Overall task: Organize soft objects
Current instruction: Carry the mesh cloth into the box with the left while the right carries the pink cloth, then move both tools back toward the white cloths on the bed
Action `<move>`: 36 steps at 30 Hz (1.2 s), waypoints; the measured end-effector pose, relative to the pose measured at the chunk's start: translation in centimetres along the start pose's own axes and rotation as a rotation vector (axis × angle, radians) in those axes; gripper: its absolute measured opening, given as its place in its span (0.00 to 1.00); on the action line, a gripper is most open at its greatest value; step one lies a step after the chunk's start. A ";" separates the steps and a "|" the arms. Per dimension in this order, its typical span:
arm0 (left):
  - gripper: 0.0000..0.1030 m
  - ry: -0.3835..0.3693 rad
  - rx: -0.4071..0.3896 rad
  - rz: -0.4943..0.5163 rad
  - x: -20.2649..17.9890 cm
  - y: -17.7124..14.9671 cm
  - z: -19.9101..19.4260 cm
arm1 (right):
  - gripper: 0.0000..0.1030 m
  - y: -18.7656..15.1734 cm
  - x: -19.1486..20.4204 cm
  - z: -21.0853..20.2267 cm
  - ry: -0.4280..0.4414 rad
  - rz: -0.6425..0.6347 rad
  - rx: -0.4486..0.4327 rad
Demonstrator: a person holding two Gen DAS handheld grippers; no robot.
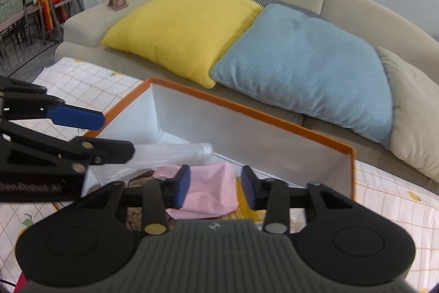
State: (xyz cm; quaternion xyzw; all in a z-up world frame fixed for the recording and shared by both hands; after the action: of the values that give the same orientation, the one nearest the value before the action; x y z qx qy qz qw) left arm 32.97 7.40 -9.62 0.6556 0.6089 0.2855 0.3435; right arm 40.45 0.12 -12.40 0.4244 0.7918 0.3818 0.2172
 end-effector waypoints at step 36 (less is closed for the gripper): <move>0.61 -0.254 0.021 -0.111 -16.1 -10.4 -13.1 | 0.72 -19.6 -4.7 -26.0 -0.312 0.352 -0.003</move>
State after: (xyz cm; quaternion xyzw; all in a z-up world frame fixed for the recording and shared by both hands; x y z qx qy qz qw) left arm 14.85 -7.00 -9.32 0.6554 0.5988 0.1743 0.4261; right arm 15.75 -21.59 -11.82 0.6096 0.6618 0.3446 0.2676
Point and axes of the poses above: each gripper's, at about its wrist camera, not at the fingertips, and z roughly the way its jaws point, x to its left, y to its top, the point moved 10 cm from there along z, roughly the way its jaws point, and after that the axes turned 8 degrees about -x, right-handed, at the moved point
